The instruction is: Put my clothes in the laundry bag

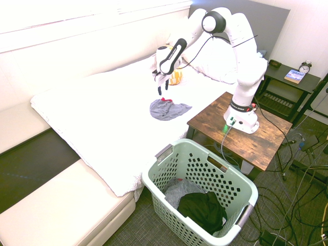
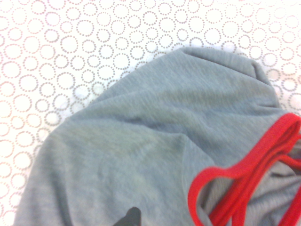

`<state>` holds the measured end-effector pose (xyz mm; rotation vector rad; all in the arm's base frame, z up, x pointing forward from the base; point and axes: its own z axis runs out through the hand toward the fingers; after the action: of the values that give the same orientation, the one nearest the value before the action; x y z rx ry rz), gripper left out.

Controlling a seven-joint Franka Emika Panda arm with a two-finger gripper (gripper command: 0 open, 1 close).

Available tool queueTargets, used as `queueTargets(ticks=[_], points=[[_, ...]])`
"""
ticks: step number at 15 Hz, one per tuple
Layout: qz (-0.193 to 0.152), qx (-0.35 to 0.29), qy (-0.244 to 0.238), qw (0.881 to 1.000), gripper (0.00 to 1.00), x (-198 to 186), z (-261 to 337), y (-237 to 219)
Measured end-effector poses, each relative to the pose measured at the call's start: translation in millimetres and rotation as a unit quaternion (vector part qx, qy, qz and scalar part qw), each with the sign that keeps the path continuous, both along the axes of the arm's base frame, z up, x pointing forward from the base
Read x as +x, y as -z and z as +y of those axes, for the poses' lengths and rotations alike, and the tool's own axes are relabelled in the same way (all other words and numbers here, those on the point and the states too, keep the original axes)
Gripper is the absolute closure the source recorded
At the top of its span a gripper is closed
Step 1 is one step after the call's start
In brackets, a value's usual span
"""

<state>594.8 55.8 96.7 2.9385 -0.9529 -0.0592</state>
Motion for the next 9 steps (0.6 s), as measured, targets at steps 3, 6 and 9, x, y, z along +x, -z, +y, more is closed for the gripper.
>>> queueTargets(ticks=[3, 6, 9], points=[[0.022, 0.006, 0.007, 1.000, 0.00, 5, -16, 49], [0.054, 0.028, 0.008, 0.998, 0.00, -10, -9, 85], [0.075, 0.054, -0.001, 0.996, 1.00, -22, 7, 101]])
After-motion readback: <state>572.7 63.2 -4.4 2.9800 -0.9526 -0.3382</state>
